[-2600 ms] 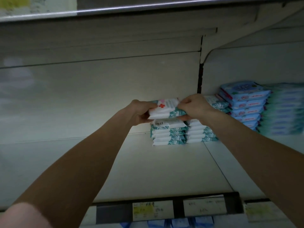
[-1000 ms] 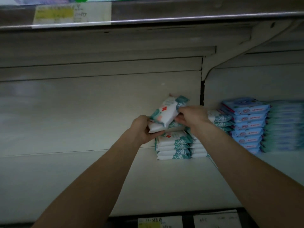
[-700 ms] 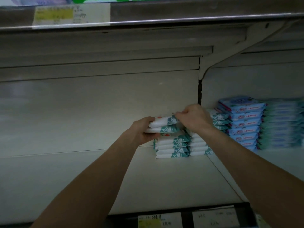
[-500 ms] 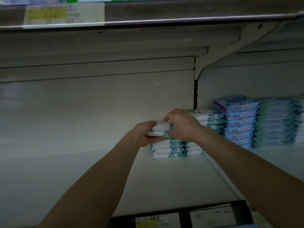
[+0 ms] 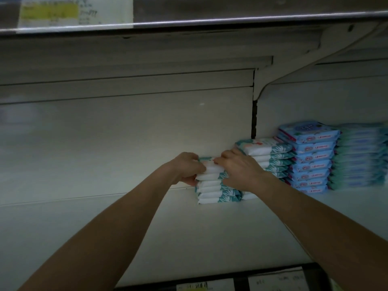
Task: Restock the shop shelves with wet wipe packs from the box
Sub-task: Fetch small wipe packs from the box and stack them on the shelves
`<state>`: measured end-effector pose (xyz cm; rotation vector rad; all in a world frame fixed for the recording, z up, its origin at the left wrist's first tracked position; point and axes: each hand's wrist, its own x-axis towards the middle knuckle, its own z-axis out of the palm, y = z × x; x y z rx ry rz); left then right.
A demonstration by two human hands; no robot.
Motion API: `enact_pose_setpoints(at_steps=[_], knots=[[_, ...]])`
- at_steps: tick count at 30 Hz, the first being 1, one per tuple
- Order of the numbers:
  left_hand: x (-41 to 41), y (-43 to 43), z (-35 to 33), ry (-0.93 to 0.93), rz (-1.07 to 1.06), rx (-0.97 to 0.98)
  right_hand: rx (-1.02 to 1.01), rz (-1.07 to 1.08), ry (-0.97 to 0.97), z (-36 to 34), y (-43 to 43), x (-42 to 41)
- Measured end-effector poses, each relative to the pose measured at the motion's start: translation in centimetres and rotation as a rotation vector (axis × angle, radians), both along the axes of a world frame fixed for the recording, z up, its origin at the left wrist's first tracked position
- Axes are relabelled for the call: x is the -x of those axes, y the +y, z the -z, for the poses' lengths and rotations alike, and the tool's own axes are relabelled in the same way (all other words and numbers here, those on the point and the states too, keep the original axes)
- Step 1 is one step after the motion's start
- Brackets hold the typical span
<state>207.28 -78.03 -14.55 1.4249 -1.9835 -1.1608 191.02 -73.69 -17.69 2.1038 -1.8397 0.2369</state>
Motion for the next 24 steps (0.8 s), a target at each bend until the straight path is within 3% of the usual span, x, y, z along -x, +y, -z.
enact_pose_setpoints(at_steps=[3, 7, 11, 16, 24], knots=[[-0.1, -0.1, 1.1, -0.21, 0.129, 0.152, 0.03, 0.008, 0.033, 0.5, -0.3, 0.2], [0.6, -0.6, 2.3, -0.455, 0.128, 0.495, 0.068, -0.002, 0.05, 0.8, -0.7, 0.3], [0.5, -0.8, 2.0, -0.456, 0.163, 0.42, 0.12, 0.024, 0.122, 0.6, -0.3, 0.3], [0.8, -1.4, 2.2, -0.554, 0.112, 0.599, 0.099, 0.013, 0.123, 0.6, -0.3, -0.2], [0.9, -1.3, 2.5, -0.6, 0.14, 0.636, 0.066, -0.022, 0.019, 0.2, -0.6, 0.4]])
